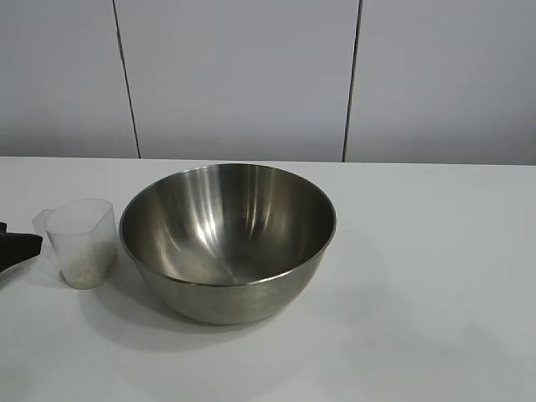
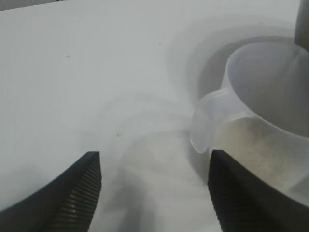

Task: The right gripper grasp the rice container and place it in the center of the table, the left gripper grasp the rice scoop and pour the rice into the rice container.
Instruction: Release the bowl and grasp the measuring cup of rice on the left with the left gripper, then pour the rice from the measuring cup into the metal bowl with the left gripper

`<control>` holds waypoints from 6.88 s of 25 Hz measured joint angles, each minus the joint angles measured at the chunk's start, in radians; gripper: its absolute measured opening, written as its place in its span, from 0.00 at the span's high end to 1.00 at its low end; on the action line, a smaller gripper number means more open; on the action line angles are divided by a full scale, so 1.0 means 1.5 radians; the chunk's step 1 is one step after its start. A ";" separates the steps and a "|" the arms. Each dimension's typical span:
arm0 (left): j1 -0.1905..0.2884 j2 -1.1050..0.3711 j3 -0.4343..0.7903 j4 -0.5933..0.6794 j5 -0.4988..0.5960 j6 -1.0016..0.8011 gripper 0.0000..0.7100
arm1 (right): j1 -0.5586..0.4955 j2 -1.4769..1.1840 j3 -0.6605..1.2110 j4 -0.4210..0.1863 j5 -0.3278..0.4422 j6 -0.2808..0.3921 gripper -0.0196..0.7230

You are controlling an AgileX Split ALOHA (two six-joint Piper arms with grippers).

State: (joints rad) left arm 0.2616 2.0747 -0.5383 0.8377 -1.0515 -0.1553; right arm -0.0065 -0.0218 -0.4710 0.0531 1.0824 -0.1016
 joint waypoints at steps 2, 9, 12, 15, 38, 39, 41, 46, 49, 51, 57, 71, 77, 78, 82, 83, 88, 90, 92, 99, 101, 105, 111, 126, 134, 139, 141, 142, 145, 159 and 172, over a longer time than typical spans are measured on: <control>0.000 0.000 0.000 -0.001 0.007 -0.017 0.35 | 0.000 0.000 0.000 0.000 0.000 0.000 0.25; 0.000 0.000 -0.014 0.008 0.032 0.006 0.35 | 0.000 0.000 0.000 0.000 0.000 0.000 0.25; 0.000 0.000 -0.014 0.012 0.042 0.016 0.36 | 0.000 0.000 0.000 0.000 0.001 0.000 0.25; 0.000 0.000 -0.015 0.021 0.044 -0.019 0.36 | 0.000 0.000 0.000 0.000 0.000 0.000 0.25; -0.038 0.000 -0.028 -0.011 0.057 -0.029 0.36 | 0.000 0.000 0.000 0.000 0.000 0.000 0.25; -0.038 0.000 -0.028 -0.011 0.053 -0.029 0.36 | 0.000 0.000 0.000 0.000 0.000 0.000 0.25; -0.038 0.000 -0.028 -0.011 0.039 -0.033 0.36 | 0.000 0.000 0.000 0.000 0.000 0.000 0.25; -0.038 0.000 -0.028 -0.022 0.009 -0.038 0.36 | 0.000 0.000 0.000 0.000 -0.001 0.000 0.25; -0.038 0.000 -0.028 -0.023 0.006 -0.039 0.36 | 0.000 0.000 0.000 0.000 -0.001 0.000 0.25; -0.038 0.000 -0.028 -0.023 0.006 -0.039 0.36 | 0.000 0.000 0.000 0.000 -0.001 0.000 0.25; -0.038 0.000 -0.028 -0.023 0.000 -0.038 0.65 | 0.000 0.000 0.000 0.000 -0.001 0.000 0.25; -0.038 0.003 -0.027 -0.038 -0.010 -0.014 0.99 | 0.000 0.000 0.000 0.000 0.000 0.000 0.25; -0.038 0.003 0.008 -0.047 -0.023 -0.008 0.99 | 0.000 0.000 0.000 0.000 0.000 0.000 0.25; -0.038 0.003 0.013 -0.049 -0.029 -0.001 0.99 | 0.000 0.000 0.000 0.000 0.000 0.000 0.25; -0.038 0.003 0.015 -0.052 -0.039 0.014 0.99 | 0.000 0.000 0.000 0.000 0.000 0.000 0.25; -0.038 0.003 0.015 -0.052 -0.043 0.015 0.99 | 0.000 0.000 0.000 0.000 0.000 0.000 0.25; -0.038 0.003 0.012 -0.068 -0.047 0.020 0.99 | 0.000 0.000 0.000 0.000 0.000 0.000 0.25; -0.038 -0.001 0.005 -0.081 -0.045 0.021 0.99 | 0.000 0.000 0.000 0.000 0.000 0.000 0.25; -0.038 -0.014 -0.002 -0.087 -0.034 0.021 0.99 | 0.000 0.000 0.000 0.000 0.000 0.000 0.25; -0.038 -0.038 -0.007 -0.082 0.007 0.023 0.99 | 0.000 0.000 0.000 0.000 0.000 0.000 0.25; -0.038 -0.038 -0.007 -0.074 0.027 0.023 0.99 | 0.000 0.000 0.000 0.000 0.000 0.000 0.25; -0.038 -0.038 -0.007 -0.067 0.033 0.024 0.99 | 0.000 0.000 0.000 0.000 -0.001 0.000 0.25; -0.038 -0.057 -0.016 -0.064 0.034 0.024 0.99 | 0.000 0.000 0.000 0.000 -0.001 0.000 0.25; -0.212 -0.367 -0.116 0.052 0.315 -0.109 0.99 | 0.000 0.000 0.000 0.000 -0.001 0.000 0.25; -0.486 -0.387 -0.201 0.022 0.622 -0.005 0.99 | 0.000 0.000 0.000 0.000 0.000 0.000 0.25; -0.576 -0.387 -0.248 0.024 0.815 0.084 0.99 | 0.000 0.000 0.000 0.000 0.000 0.000 0.25; -0.609 -0.387 -0.264 0.056 0.886 0.089 0.99 | 0.000 0.000 0.000 0.000 0.000 0.000 0.25; -0.636 -0.387 -0.272 0.087 0.921 0.085 0.99 | 0.000 0.000 0.000 0.000 0.000 0.000 0.25; -0.701 -0.386 -0.296 0.169 0.997 0.047 0.99 | 0.000 0.000 0.000 0.000 0.000 0.000 0.25; -0.815 -0.202 -0.378 0.305 1.280 0.174 0.99 | 0.000 0.000 0.000 0.000 0.000 0.000 0.25; -0.876 -0.181 -0.380 0.331 1.344 0.386 0.99 | 0.000 0.000 0.000 0.000 -0.001 0.000 0.25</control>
State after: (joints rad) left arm -1.0530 1.8027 -1.1076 1.3346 0.9640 0.4238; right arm -0.0065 -0.0218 -0.4710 0.0531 1.0815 -0.1016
